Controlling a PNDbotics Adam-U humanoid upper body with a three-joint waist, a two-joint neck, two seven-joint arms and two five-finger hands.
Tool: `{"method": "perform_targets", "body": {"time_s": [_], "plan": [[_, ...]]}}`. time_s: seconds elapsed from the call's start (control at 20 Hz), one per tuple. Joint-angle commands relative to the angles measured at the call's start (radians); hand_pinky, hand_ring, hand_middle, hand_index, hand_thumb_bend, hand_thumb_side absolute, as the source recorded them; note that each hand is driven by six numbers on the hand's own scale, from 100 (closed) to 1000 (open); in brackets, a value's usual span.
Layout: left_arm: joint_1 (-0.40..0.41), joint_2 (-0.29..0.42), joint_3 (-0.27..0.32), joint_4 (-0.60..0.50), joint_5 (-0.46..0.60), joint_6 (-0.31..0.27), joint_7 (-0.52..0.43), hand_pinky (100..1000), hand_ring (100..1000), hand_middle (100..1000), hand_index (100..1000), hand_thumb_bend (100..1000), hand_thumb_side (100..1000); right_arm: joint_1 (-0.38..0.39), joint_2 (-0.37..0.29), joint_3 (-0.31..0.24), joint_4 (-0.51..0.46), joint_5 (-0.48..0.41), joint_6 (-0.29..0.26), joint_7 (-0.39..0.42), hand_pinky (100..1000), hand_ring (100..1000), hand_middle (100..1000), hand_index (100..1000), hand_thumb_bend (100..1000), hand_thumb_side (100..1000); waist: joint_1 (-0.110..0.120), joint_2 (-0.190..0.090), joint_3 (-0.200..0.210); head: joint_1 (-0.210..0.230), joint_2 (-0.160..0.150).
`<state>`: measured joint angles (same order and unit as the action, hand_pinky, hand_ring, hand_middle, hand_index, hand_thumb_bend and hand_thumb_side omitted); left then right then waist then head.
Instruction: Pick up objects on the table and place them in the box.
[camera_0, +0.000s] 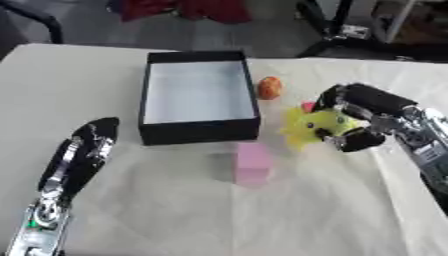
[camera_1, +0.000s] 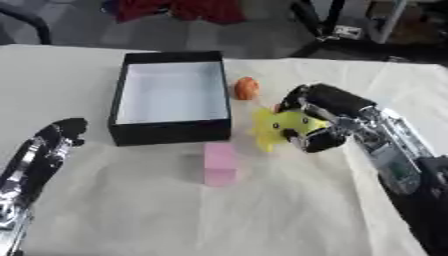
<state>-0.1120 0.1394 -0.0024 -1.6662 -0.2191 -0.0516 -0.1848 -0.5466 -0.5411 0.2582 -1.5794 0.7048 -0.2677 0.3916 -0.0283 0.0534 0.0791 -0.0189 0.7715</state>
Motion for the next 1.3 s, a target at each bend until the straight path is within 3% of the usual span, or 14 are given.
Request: {"method": "perform_targets", "body": {"time_s": [0.05, 0.25, 0.7, 1.0, 1.3], "plan": [[-0.008, 0.005, -0.008, -0.012, 0.009, -0.003, -0.009, 798, 842, 766, 817, 212, 744, -0.072, -0.023, -0.013, -0.011, -0.052, 0.03, -0.015, 702, 438, 182, 320, 100, 100, 0.009, -0.028, 0.01, -0.013, -0.002], [-0.018, -0.009, -0.019, -0.013, 0.014, -0.006, -0.02, 798, 842, 766, 817, 212, 743, -0.173, 0.052, -0.024, 0.07, -0.048, 0.081, 0.009, 701, 440, 180, 320, 100, 100, 0.028, -0.022, 0.038, -0.039, -0.002], [-0.047, -0.029, -0.036, -0.016, 0.02, -0.011, -0.038, 798, 842, 766, 817, 212, 743, -0.413, 0.252, -0.048, 0.31, 0.096, 0.205, 0.03, 706, 466, 228, 380, 100, 100, 0.047, 0.007, 0.08, -0.093, -0.002], [-0.065, -0.038, -0.044, -0.017, 0.022, -0.013, -0.047, 798, 842, 766, 816, 213, 742, -0.475, 0.344, -0.078, 0.459, 0.188, 0.211, -0.04, 707, 480, 281, 436, 100, 100, 0.053, 0.019, 0.108, -0.115, -0.002], [-0.072, -0.044, -0.045, -0.018, 0.025, -0.014, -0.049, 797, 842, 766, 817, 214, 740, -0.484, 0.394, -0.121, 0.628, 0.271, 0.169, -0.144, 708, 501, 357, 512, 100, 100, 0.055, 0.019, 0.114, -0.116, -0.002]]}}
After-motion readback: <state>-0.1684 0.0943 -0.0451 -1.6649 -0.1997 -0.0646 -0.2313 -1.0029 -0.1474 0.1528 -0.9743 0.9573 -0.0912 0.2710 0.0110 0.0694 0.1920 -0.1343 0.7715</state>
